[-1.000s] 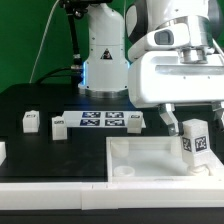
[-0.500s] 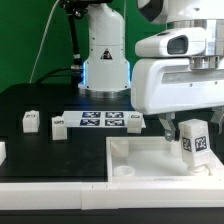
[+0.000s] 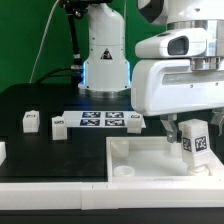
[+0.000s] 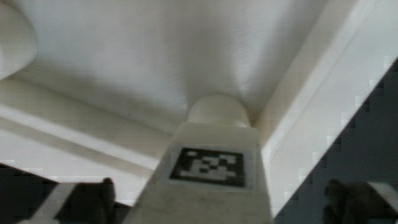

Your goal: Assemble one leg

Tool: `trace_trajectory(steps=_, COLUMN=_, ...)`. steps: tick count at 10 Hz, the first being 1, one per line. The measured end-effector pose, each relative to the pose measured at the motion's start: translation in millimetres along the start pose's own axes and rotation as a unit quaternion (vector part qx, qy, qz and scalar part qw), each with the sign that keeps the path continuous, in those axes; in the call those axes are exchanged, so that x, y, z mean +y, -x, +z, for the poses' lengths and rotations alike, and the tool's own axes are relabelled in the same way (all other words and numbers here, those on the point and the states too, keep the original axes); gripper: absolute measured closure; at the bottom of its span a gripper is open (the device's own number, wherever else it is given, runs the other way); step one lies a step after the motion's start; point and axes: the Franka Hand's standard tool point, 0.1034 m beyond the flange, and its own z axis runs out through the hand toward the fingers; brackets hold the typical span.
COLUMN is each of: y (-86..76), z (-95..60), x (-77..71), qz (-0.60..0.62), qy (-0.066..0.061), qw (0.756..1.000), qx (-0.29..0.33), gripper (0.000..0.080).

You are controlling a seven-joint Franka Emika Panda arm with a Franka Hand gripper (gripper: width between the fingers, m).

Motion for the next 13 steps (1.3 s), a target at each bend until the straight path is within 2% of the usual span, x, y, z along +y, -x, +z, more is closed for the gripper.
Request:
trace_trajectory(steps=1, y=0.0, z=0.0, x=0.0, qz=0.0, qy=0.0, qw=1.0, qx=0.0, gripper=0.0388)
trace_trajectory(steps=2, y=-0.1, z=0.0, x=-0.2, qz=0.007, qy=0.0, qw=1.0, qx=0.0, gripper=0.0388)
trace_trajectory(steps=3, y=-0.1, z=0.0, x=-0.2, qz=0.012, qy=0.0, qw=1.0, qx=0.0, gripper=0.0508)
trace_trajectory(steps=4, y=-0.1, z=0.0, x=-0.3, qz=0.014, qy=0.0, qw=1.0, qx=0.0, gripper=0.0508)
trace_trajectory(steps=6, y=-0.5, z=0.4, x=-3.1, qz=0.149, qy=-0.001, qw=0.989, qx=0.0, gripper=0.0508)
trace_trajectory(steps=9, y=-1.9, z=0.7, x=-7.1, qz=0.376, qy=0.0, qw=0.926, qx=0.001, gripper=0.0508)
trace_trajectory(steps=11, y=-2.0, z=0.7, x=-7.6, qz=0.51, qy=-0.003, qw=0.86, qx=0.0, gripper=0.0508)
trace_trajectory(steps=13, y=-2.7, z=-0.1, x=-7.3, qz=0.581, qy=-0.009, qw=0.814, qx=-0.004, gripper=0.0508)
